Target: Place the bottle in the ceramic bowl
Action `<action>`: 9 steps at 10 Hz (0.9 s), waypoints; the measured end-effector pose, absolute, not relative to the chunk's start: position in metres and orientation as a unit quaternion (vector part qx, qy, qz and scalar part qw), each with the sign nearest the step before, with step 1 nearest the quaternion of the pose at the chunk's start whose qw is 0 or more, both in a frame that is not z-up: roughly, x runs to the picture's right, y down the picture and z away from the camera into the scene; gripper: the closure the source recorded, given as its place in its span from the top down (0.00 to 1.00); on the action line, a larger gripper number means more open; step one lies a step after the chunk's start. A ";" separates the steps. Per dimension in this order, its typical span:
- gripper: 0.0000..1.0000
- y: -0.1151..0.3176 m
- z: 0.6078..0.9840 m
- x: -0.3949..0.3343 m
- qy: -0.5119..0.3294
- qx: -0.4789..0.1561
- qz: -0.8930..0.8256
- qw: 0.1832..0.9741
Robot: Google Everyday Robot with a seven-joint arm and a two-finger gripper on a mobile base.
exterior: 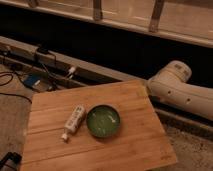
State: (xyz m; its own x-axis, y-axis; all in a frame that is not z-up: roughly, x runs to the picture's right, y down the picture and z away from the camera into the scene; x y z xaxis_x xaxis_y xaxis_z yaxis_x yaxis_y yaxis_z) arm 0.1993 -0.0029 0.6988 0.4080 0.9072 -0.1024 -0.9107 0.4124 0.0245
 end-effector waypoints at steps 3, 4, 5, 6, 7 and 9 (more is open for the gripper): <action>0.80 0.006 0.686 0.104 0.014 -0.050 0.501 0.864; 0.80 0.011 0.680 0.077 0.001 -0.058 0.487 0.871; 0.80 0.013 0.679 0.073 0.000 -0.060 0.485 0.873; 0.80 0.014 0.679 0.077 0.002 -0.058 0.487 0.872; 0.80 0.013 0.679 0.077 0.002 -0.058 0.487 0.872; 0.80 0.013 0.680 0.078 0.002 -0.056 0.497 0.866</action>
